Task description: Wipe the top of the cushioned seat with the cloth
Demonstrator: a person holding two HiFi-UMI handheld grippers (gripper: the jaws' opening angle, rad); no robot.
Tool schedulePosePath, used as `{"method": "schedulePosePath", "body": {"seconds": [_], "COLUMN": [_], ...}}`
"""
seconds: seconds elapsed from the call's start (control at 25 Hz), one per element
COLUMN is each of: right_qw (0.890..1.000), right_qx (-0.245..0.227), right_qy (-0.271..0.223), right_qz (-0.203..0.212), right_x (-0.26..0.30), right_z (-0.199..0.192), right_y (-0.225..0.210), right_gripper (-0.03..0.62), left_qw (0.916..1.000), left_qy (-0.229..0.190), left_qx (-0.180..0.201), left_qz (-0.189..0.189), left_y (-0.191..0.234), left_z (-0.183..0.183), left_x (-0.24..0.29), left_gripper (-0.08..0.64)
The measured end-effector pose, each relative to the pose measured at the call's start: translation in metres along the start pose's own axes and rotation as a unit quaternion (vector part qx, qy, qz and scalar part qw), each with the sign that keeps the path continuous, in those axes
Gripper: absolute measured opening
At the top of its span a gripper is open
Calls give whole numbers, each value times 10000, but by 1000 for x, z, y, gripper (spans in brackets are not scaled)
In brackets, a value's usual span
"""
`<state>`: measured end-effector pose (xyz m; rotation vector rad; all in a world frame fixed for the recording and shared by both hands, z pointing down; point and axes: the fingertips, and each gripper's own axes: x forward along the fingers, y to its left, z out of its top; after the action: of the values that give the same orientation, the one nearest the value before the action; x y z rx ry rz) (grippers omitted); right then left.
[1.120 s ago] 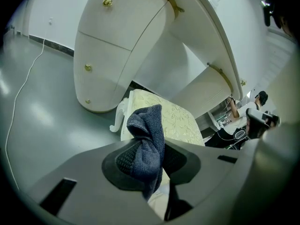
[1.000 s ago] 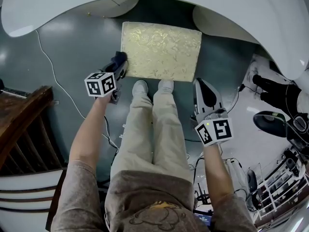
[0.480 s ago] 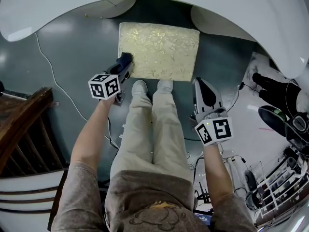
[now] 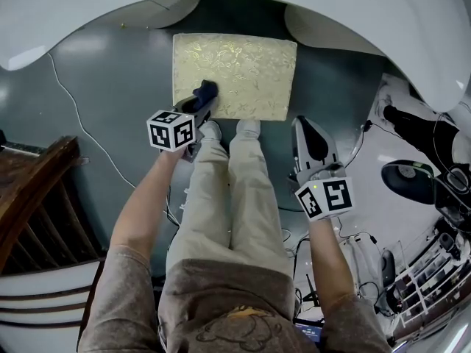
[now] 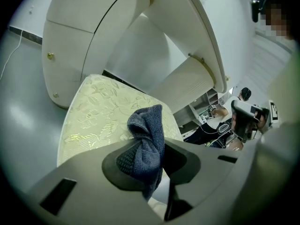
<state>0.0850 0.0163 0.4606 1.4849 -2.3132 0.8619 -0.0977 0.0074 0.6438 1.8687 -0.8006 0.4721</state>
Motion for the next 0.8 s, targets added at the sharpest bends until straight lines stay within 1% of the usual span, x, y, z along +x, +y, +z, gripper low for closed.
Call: {"method": "schedulePosePath", "body": {"seconds": [0.32,0.52,0.8], "right_qw": [9999,9997,9994], "right_qx": [33,53,121], "right_qy": [-17,-48,-89], "right_qz": [-127,-217,-297], "right_x": [-15,-24,-37], "right_z": [0,-1,-6], "right_y": [-18,-29,-39], "right_gripper": [5,5,5], "left_qw": [9999,9992,9976], "left_qy": [-26,123,253], "left_qx": [4,149,218], "left_qz": [-117,-357,-603], "left_y": [-21,-50,-88], "left_z": [0,-8,-15], "left_x": [19,44,78], "left_gripper": [100,100,100]}}
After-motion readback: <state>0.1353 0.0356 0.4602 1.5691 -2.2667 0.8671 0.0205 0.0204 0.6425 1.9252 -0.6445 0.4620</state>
